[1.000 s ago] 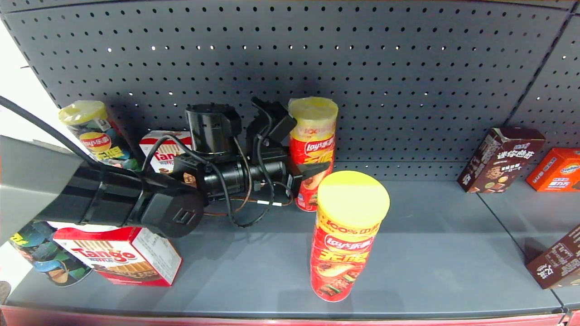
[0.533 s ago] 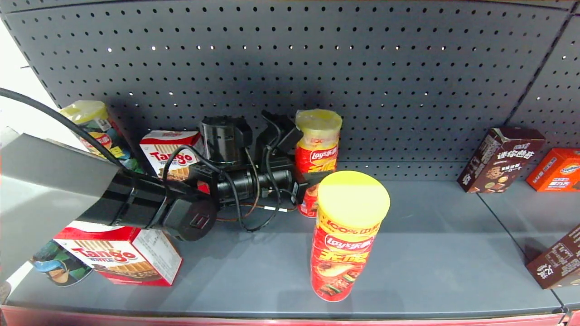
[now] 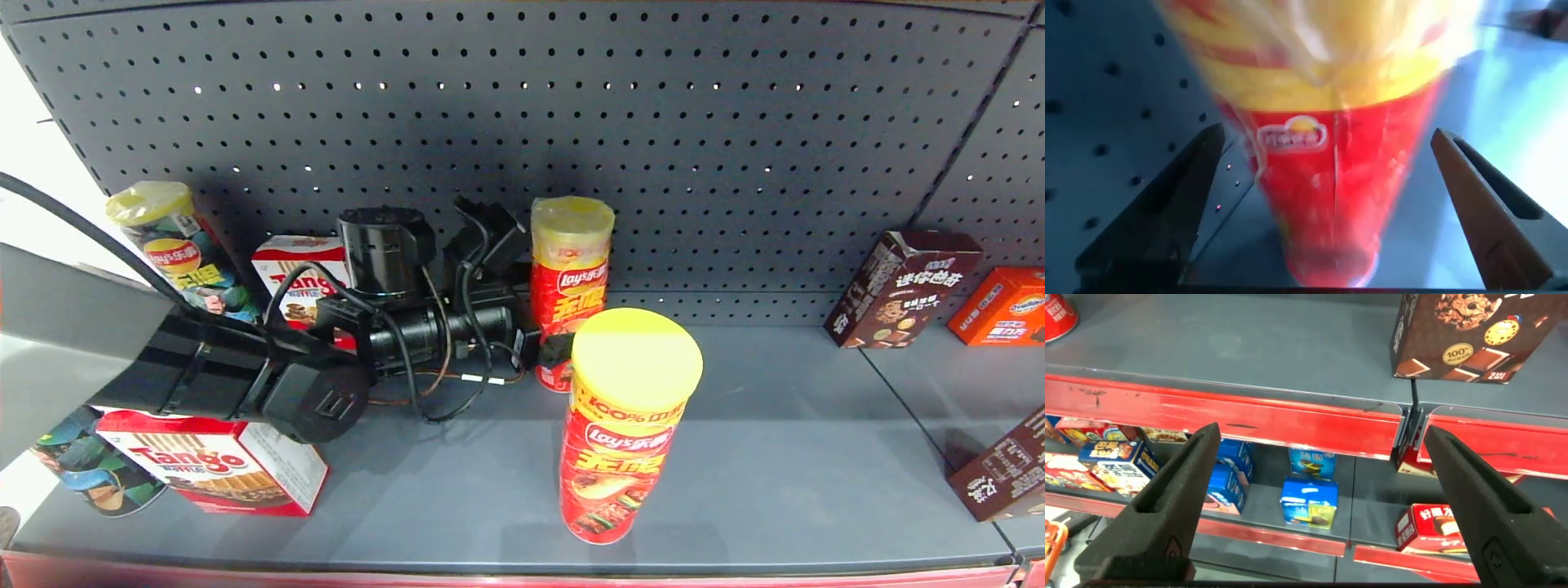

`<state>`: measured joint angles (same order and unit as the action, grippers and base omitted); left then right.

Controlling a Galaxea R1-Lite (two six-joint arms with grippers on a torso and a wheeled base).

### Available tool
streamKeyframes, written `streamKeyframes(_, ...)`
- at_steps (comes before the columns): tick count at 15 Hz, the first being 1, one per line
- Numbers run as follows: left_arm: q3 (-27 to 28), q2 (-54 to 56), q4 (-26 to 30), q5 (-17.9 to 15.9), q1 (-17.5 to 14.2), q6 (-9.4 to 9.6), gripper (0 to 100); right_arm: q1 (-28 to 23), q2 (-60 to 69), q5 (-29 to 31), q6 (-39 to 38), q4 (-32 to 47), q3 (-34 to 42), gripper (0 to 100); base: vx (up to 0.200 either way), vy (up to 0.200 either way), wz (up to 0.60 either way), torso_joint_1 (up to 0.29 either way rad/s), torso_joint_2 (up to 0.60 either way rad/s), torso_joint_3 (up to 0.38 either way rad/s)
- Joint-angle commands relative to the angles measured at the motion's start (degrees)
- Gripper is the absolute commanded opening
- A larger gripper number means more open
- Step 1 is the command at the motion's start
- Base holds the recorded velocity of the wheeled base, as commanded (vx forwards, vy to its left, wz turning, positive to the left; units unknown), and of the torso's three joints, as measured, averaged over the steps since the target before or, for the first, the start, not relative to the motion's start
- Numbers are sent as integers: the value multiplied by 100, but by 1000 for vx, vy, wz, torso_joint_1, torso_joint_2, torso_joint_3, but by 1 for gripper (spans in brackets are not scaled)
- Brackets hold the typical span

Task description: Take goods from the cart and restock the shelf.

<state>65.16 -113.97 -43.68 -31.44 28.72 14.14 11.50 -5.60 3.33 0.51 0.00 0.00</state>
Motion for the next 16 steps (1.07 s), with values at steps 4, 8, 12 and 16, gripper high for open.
streamKeyframes(4,-1128,1219,0,173,-42,89,100,2,-12,1,2,0,0,100,0,0,0,0,0,0)
streamKeyframes(8,-1612,1465,9,498,-200,335,100,2,-12,1,2,0,0,100,0,0,0,0,0,0)
streamKeyframes(12,-1550,1413,0,727,-244,309,100,2,-12,1,2,0,0,100,0,0,0,0,0,0)
streamKeyframes(16,-1322,1087,0,964,-244,291,100,2,-12,1,2,0,0,100,0,0,0,0,0,0)
